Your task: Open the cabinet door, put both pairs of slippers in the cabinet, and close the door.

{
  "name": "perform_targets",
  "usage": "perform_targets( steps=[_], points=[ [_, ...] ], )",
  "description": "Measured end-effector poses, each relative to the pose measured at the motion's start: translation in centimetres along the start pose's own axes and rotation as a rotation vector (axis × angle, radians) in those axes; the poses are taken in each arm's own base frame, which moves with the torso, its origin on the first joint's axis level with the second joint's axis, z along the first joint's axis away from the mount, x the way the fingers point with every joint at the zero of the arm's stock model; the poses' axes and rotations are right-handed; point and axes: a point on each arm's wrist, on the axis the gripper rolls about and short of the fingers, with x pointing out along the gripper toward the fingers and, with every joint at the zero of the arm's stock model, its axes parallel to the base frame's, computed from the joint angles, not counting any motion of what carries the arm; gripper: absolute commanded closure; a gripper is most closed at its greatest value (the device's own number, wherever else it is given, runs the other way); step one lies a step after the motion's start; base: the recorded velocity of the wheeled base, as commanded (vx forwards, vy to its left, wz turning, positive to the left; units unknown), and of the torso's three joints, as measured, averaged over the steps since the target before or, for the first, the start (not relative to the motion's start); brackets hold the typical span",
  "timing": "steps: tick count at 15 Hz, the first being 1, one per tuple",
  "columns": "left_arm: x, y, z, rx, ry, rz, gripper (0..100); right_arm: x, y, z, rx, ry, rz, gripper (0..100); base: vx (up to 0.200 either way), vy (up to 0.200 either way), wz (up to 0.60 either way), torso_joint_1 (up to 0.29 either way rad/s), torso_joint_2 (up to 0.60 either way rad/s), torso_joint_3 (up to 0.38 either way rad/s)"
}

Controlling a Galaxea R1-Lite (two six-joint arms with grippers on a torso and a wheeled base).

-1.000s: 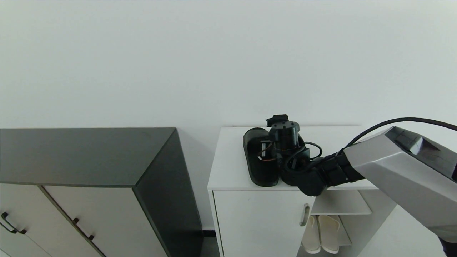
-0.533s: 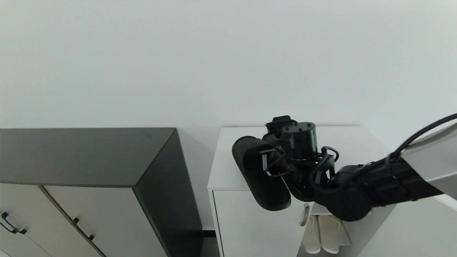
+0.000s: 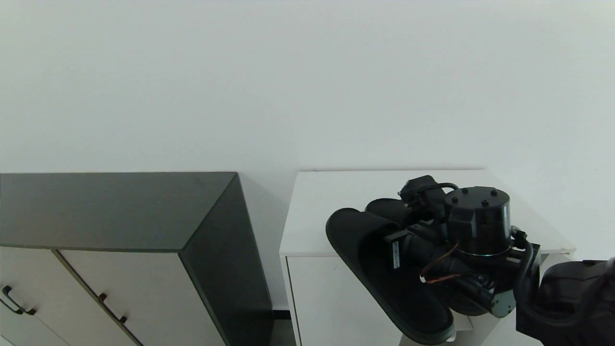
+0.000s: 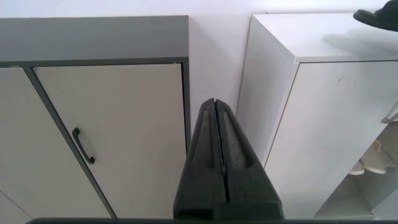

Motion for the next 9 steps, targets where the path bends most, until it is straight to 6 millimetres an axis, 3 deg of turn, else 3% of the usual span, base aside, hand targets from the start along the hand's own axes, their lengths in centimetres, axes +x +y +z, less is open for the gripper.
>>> perform_targets(
  steps=[2, 9],
  points=[
    [0.00, 0.00, 0.00, 0.000, 0.000, 0.001, 100, -0.20, -0.08, 0.13, 0.000, -0.005, -0.002, 100, 0.000, 0.000, 0.00, 0.000, 0.00, 0.000],
    [0.00, 0.00, 0.00, 0.000, 0.000, 0.000, 100, -0.34, -0.06, 0.47, 0.005, -0.019, -0.001, 100, -0.200, 0.000, 0.00, 0.000, 0.00, 0.004]
  ],
)
